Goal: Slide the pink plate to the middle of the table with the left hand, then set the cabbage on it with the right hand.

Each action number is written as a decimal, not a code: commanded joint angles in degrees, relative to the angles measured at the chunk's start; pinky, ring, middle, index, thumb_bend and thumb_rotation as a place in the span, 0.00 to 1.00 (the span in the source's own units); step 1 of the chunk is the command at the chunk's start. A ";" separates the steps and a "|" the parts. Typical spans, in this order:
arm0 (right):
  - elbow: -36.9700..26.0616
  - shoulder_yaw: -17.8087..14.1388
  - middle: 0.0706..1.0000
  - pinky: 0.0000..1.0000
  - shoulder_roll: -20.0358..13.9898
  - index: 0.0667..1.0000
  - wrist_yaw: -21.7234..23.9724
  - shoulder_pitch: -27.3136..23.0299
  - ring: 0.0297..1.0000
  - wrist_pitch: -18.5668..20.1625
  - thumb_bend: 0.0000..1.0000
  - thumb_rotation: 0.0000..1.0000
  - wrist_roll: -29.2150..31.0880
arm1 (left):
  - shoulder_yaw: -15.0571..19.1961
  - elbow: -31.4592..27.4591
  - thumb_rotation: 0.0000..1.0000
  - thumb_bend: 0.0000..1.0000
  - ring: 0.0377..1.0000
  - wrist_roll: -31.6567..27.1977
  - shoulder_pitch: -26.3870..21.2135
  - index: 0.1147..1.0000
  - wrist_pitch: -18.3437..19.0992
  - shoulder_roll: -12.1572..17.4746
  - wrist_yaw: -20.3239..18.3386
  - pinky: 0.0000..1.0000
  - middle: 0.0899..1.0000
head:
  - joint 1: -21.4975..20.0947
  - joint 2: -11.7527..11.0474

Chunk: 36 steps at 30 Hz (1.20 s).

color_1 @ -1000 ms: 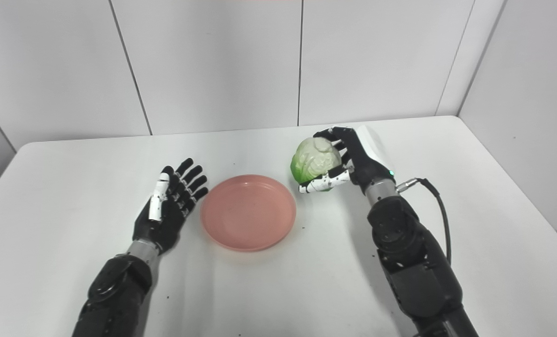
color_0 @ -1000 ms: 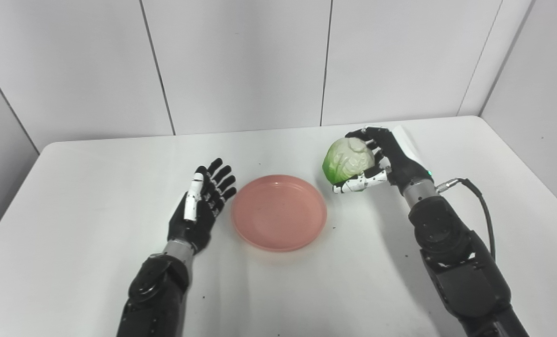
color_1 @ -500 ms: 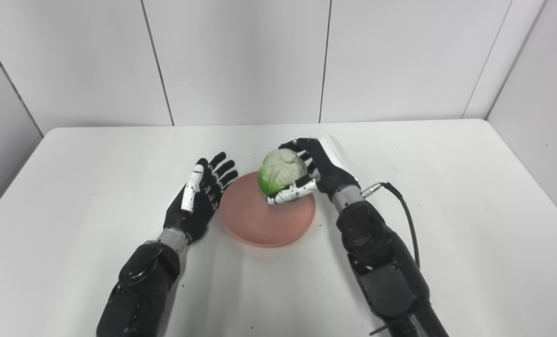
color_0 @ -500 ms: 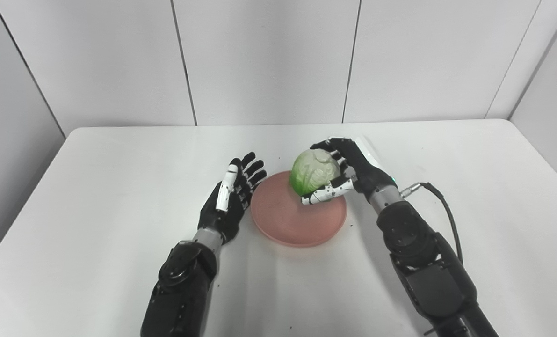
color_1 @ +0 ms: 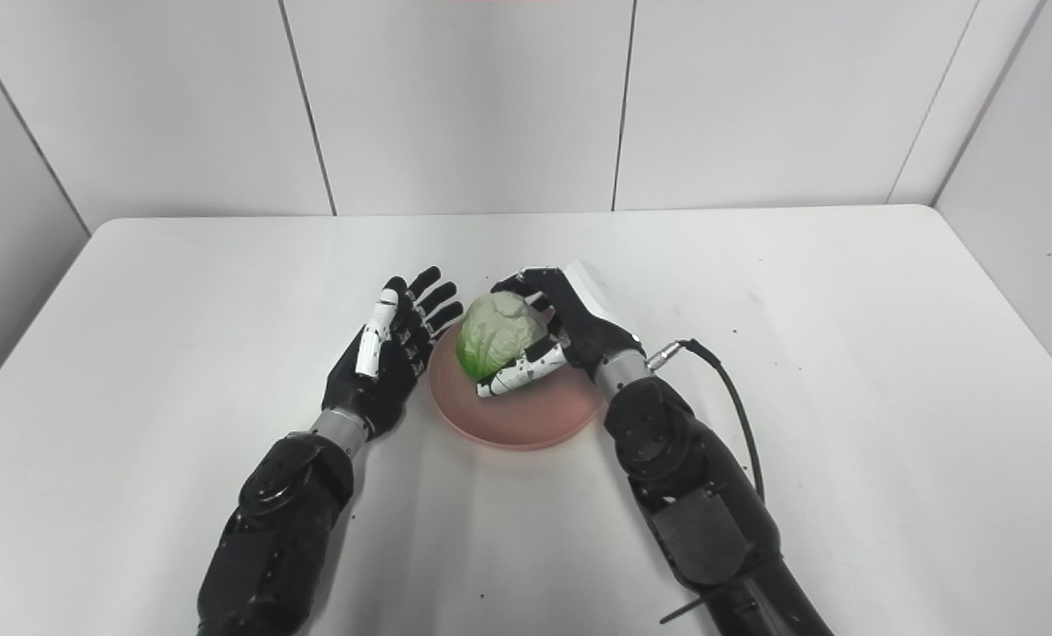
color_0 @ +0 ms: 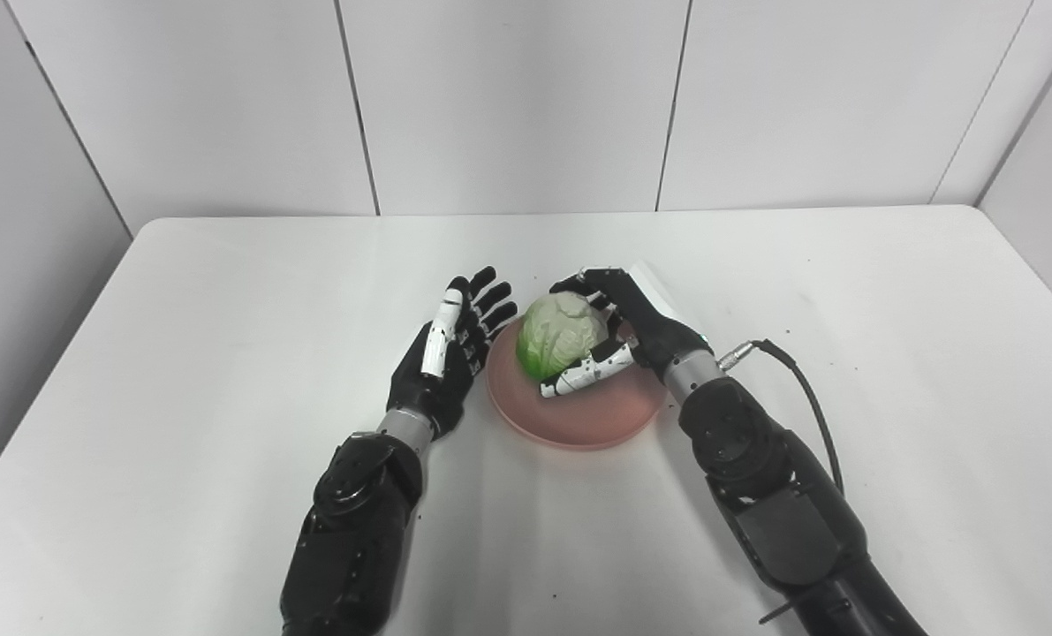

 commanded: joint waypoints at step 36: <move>-3.97 6.98 0.74 0.54 -3.64 0.80 6.74 -1.71 0.68 1.29 0.83 0.21 -14.74 | -0.28 -1.88 1.00 0.45 0.92 0.48 1.14 0.90 4.59 0.26 0.49 0.90 0.92 | -0.81 1.89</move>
